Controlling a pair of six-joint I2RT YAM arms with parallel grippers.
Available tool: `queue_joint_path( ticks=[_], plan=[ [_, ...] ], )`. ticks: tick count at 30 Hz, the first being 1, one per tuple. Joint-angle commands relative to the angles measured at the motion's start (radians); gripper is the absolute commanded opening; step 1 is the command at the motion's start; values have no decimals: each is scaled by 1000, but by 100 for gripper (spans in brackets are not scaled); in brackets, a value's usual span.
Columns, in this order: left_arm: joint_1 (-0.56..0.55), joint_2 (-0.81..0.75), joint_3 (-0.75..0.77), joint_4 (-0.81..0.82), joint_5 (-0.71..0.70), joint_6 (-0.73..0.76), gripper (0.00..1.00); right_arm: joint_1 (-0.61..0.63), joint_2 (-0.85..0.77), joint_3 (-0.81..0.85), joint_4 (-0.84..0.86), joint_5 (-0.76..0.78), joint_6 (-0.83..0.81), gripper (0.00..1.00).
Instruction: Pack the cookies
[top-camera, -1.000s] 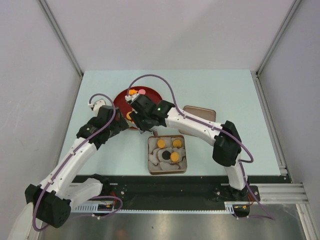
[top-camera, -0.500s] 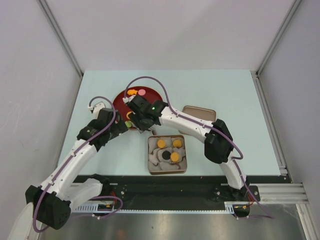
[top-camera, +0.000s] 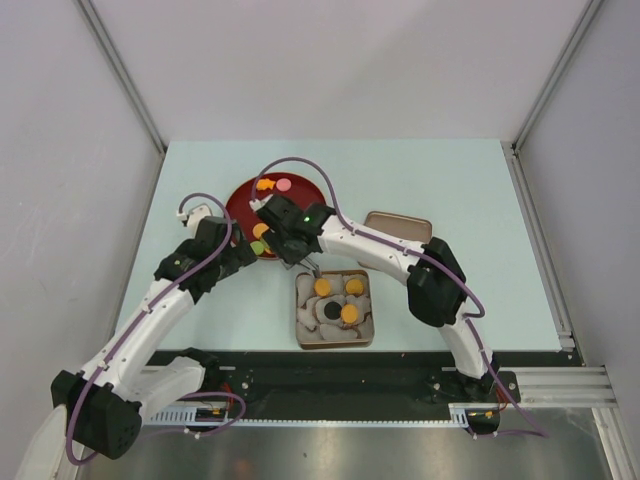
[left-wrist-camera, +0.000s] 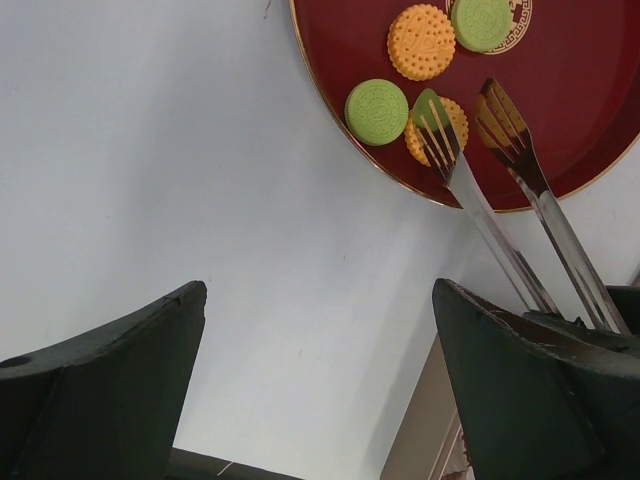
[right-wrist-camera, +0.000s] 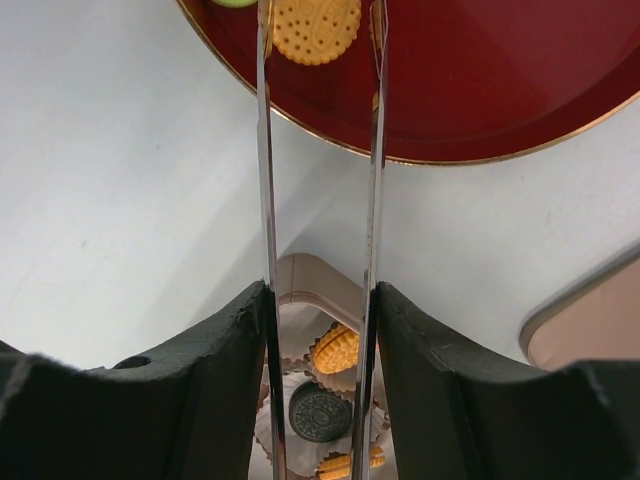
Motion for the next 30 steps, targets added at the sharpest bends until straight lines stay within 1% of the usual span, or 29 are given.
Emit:
queue_joint_path(
  ticks=[1, 5, 10, 19, 24, 30],
  plan=[
    [8, -4, -7, 27, 9, 3, 100, -2, -21, -16, 10, 5, -18, 51],
    [8, -3, -9, 30, 14, 3, 100, -5, -1, -6, 6, -9, -15, 51],
    [8, -4, -12, 31, 12, 6, 100, 14, -13, 37, -29, -21, -16, 52],
    [8, 4, -15, 37, 25, 6, 100, 34, 36, 146, -139, -31, -45, 54],
    [8, -9, -20, 36, 22, 6, 100, 24, 65, 159, -147, -37, -42, 54],
    [8, -12, -20, 36, 25, 6, 100, 15, 74, 150, -159, 0, -38, 55]
  ],
)
